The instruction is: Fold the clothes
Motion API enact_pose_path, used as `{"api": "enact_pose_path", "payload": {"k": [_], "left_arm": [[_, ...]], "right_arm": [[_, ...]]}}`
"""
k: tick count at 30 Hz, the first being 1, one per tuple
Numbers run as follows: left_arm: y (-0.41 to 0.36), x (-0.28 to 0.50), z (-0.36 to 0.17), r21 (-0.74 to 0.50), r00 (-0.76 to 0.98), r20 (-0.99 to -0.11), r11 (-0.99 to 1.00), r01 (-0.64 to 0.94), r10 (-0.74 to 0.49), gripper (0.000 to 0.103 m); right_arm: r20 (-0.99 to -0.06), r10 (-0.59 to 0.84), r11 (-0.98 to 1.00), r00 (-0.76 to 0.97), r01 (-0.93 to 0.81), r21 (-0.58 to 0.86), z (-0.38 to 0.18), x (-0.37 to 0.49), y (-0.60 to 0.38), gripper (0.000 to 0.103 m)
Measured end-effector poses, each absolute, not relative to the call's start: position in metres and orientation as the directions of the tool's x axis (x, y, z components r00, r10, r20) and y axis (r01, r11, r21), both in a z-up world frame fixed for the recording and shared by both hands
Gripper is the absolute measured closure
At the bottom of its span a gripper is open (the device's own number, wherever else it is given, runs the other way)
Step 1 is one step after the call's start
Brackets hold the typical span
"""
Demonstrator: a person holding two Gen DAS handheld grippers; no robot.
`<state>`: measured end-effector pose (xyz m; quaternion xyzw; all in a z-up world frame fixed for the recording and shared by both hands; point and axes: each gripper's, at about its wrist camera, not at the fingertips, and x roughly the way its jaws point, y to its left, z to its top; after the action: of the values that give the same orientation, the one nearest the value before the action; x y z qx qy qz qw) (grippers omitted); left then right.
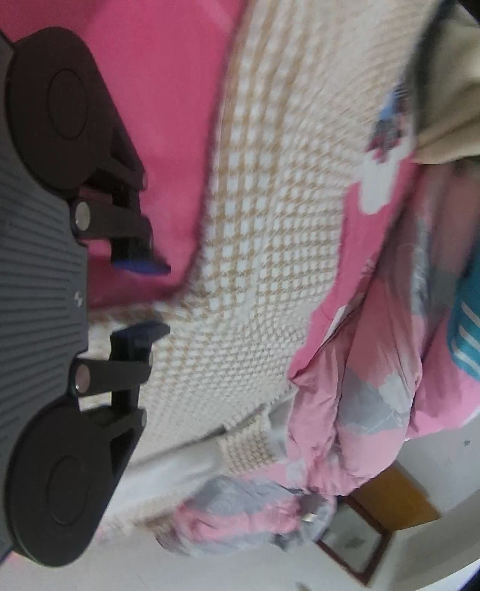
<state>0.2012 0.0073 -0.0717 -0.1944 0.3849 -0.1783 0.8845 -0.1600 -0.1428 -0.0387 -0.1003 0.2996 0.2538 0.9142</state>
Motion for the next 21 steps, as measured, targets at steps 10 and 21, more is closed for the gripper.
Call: {"api": "enact_pose_path", "payload": {"k": [10, 21], "left_arm": [[-0.047, 0.021, -0.032, 0.007, 0.725, -0.544, 0.862, 0.507, -0.423, 0.062], [-0.060, -0.112, -0.070, 0.272, 0.741, -0.544, 0.752, 0.600, -0.395, 0.062]], "right_arm": [[-0.482, 0.302, 0.953, 0.823, -0.268, 0.139, -0.016, -0.162, -0.215, 0.083], [-0.563, 0.104, 0.981, 0.820, 0.007, 0.192, -0.041, -0.194, -0.256, 0.084]]}}
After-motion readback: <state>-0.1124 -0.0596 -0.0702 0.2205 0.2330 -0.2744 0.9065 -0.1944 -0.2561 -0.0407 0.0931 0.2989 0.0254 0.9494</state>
